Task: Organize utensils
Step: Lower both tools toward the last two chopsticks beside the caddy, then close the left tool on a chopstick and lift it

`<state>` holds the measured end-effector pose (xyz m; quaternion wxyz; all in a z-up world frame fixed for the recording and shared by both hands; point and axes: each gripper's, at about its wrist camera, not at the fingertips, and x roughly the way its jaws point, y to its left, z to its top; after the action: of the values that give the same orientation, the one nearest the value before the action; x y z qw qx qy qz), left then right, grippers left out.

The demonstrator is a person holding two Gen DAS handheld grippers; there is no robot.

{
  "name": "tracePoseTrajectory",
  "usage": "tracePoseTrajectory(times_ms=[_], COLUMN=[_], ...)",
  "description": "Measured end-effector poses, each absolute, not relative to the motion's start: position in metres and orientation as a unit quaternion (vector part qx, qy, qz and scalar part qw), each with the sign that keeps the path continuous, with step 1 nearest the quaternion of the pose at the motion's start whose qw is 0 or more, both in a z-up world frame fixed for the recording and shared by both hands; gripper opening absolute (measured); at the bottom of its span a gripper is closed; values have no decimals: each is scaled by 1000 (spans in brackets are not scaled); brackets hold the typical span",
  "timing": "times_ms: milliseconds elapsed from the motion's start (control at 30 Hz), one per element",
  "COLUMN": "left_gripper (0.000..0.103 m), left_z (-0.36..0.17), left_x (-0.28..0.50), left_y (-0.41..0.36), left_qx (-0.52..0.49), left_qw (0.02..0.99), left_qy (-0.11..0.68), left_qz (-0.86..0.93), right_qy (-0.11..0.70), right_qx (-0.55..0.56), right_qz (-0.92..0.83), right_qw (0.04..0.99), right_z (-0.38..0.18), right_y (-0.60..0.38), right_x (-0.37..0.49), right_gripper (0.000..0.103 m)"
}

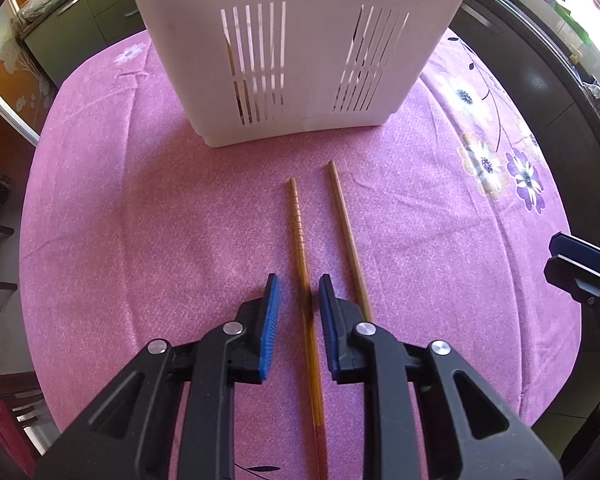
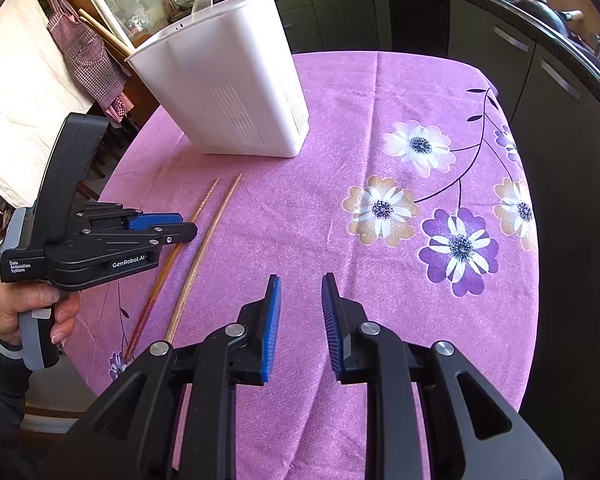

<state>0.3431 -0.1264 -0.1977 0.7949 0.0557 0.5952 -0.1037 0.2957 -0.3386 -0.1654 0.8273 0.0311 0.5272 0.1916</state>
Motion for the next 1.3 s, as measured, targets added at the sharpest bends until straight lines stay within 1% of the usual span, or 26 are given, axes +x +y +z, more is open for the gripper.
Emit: tracePoseTrajectory(times_ms=[200, 467, 600, 800, 867, 900, 933, 1133, 1300], left_gripper=[8, 6, 6, 6, 6, 6, 6, 6, 6], left_z=[-200, -195, -172, -122, -108, -103, -96, -68, -58], left_x=[343, 335, 327, 305, 294, 289, 282, 241, 219], left_y=[-131, -122, -104, -78, -72, -70, -67, -52, -49], left_qx=[71, 59, 48, 32, 29, 27, 25, 24, 32], left_qw=[800, 805, 818, 844, 852, 856, 860, 886, 898], left_qy=[588, 581, 565, 526, 512, 505, 497, 447, 422], left_qz=[-100, -101, -100, -102, -106, -108, -110, -120, -124], right_qy=[530, 529, 524, 524, 525, 527, 529, 550, 568], right_qx=[32, 31, 28, 21, 16, 13, 9, -5, -13], right_qz=[191, 187, 187, 189, 190, 189, 188, 181, 183], right_qw=[825, 827, 830, 830, 829, 829, 828, 815, 803], right_z=[-169, -164, -158, -150, -150, -150, -151, -163, -174], right_y=[-339, -339, -338, -331, -328, -326, -323, -304, -274], right_x=[297, 296, 292, 289, 289, 290, 290, 303, 325], right_gripper=[21, 22, 22, 22, 28, 33, 34, 34, 34])
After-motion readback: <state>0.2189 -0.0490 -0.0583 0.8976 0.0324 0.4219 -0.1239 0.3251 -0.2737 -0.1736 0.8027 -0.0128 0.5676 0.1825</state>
